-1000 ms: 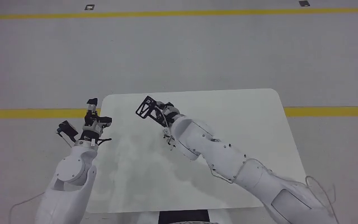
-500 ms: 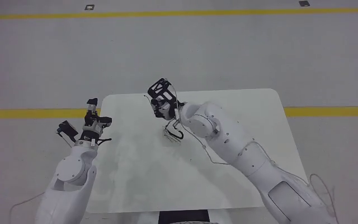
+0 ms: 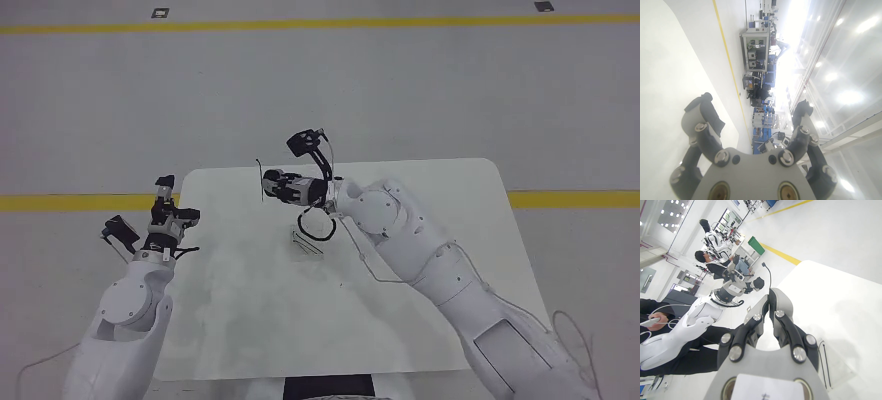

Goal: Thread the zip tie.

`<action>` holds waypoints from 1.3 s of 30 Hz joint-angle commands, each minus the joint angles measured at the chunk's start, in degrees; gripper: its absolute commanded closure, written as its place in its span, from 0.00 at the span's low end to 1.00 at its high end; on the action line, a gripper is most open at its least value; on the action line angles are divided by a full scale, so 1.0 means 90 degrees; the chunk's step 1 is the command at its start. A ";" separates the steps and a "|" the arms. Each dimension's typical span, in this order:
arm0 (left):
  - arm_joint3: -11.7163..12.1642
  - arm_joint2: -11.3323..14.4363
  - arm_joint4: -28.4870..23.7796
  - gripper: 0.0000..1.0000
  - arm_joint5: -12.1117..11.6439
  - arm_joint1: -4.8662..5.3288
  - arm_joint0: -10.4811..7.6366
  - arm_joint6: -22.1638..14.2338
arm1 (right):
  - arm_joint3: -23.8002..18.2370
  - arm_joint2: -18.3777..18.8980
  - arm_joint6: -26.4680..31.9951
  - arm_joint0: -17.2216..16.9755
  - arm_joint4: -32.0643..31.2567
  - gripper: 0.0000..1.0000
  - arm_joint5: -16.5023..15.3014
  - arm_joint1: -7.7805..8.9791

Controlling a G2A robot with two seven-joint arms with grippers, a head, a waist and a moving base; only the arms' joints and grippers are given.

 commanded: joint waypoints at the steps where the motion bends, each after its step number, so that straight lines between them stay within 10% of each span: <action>1: 0.0000 0.0000 0.0000 0.00 0.0000 0.0000 0.0000 0.0000 | -0.0001 0.0000 -0.0001 -0.0001 -0.0002 1.00 0.0002 0.0000; 12: 0.0005 -0.0007 0.0217 0.00 -0.0080 0.0006 -0.0031 0.0006 | -0.0137 0.0085 -0.0083 -0.0059 0.0454 1.00 0.0359 -0.0046; 21: 0.0526 -0.0066 0.4978 0.00 -0.2016 0.0103 -0.0093 0.1163 | 0.0157 0.0135 0.0123 0.0209 0.1249 1.00 0.1008 -0.0170; 27: 0.0941 0.0034 0.8579 0.00 -0.2165 0.0197 -0.0272 0.2805 | 0.0379 0.0175 0.0191 0.0272 0.2046 1.00 0.1185 -0.0270; 36: 0.0941 0.0034 0.8579 0.00 -0.2165 0.0197 -0.0272 0.2805 | 0.0330 0.0174 0.0139 0.0222 0.2041 1.00 0.1189 -0.0270; 39: 0.0865 0.0026 0.9432 0.00 -0.2082 0.0227 -0.0352 0.2847 | 0.0198 0.0164 0.0129 0.0245 0.1985 1.00 0.1509 -0.0282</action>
